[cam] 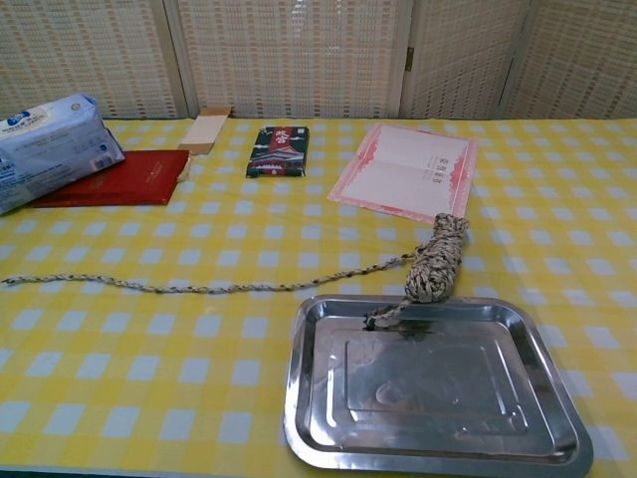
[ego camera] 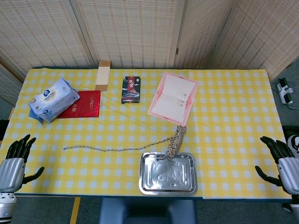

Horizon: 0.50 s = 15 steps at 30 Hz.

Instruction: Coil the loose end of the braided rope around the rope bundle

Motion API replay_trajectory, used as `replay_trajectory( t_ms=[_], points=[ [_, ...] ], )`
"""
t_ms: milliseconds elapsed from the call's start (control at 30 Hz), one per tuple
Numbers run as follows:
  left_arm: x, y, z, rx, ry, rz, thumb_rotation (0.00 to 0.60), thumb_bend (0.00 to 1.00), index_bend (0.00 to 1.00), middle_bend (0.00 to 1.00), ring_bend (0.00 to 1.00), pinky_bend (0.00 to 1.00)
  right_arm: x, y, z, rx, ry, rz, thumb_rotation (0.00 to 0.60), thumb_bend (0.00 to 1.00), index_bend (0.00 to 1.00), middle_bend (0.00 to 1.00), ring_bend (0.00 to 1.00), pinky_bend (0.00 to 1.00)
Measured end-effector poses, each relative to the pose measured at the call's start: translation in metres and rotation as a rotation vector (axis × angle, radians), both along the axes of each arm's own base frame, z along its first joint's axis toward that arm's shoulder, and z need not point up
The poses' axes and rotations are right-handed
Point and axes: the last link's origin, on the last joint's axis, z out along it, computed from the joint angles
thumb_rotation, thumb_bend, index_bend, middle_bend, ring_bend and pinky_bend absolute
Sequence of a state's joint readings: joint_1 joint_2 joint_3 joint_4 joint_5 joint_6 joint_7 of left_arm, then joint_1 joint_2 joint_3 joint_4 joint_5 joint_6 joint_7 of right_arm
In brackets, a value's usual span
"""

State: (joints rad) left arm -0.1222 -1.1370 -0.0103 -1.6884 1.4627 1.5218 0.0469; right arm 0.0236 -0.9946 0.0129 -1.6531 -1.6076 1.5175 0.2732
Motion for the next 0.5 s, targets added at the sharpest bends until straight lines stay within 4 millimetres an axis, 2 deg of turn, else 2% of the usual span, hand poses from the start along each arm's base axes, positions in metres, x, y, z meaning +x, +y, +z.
replay_trajectory(
  t_ms=[200,500],
  points=[
    [0.002,-0.001,0.0,-0.004,-0.007,-0.009,0.6,0.27,0.1,0.0,0.0,0.0,0.008,-0.015,-0.009,0.058,0.041,0.034,0.6,0.34,0.14,0.14,0.19,0.11],
    [0.001,-0.005,0.004,0.0,-0.008,-0.007,0.6,0.27,0.1,0.0,0.0,0.0,0.032,-0.06,-0.039,0.205,0.174,0.11,0.6,0.34,0.1,0.14,0.19,0.11]
  ],
)
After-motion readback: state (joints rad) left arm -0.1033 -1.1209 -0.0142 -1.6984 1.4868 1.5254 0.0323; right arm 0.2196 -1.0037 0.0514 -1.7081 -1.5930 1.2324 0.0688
